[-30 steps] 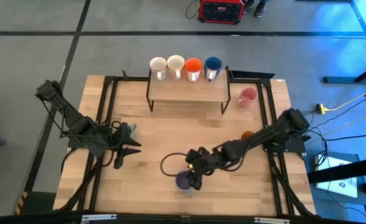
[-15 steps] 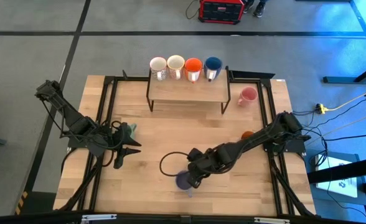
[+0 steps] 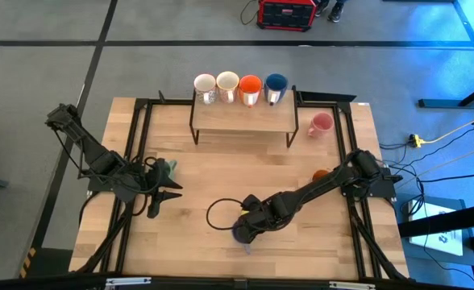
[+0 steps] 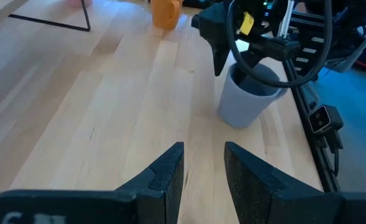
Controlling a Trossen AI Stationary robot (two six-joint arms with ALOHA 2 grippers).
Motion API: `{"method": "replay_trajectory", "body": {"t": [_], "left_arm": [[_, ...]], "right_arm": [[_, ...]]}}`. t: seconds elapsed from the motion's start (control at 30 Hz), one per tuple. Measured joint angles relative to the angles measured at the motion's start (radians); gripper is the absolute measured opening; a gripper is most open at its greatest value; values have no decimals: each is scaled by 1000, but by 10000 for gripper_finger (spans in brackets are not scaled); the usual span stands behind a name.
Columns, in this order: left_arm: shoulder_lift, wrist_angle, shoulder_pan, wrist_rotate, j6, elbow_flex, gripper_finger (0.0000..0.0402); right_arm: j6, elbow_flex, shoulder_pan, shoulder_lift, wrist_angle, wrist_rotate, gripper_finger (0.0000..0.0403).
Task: Place coffee mugs
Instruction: Put the purple mug on the shelf
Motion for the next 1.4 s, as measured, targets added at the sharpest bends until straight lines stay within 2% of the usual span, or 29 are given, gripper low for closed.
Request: {"method": "replay_trajectory", "body": {"t": [0.2, 0.53, 0.77, 1.07, 1.4], "left_arm": [[0, 0, 0, 0, 0, 0, 110], [0, 0, 0, 0, 0, 0, 110], [0, 0, 0, 0, 0, 0, 110], [0, 0, 0, 0, -1, 0, 110], [0, -5, 0, 2, -2, 0, 110]], "right_arm": [[0, 0, 0, 0, 2, 1, 138], [-31, 0, 0, -1, -3, -2, 10], [-41, 9, 0, -1, -20, 5, 6], [-105, 138, -28, -16, -210, 64, 6], [-146, 173, -112, -182, -346, 182, 4]]}}
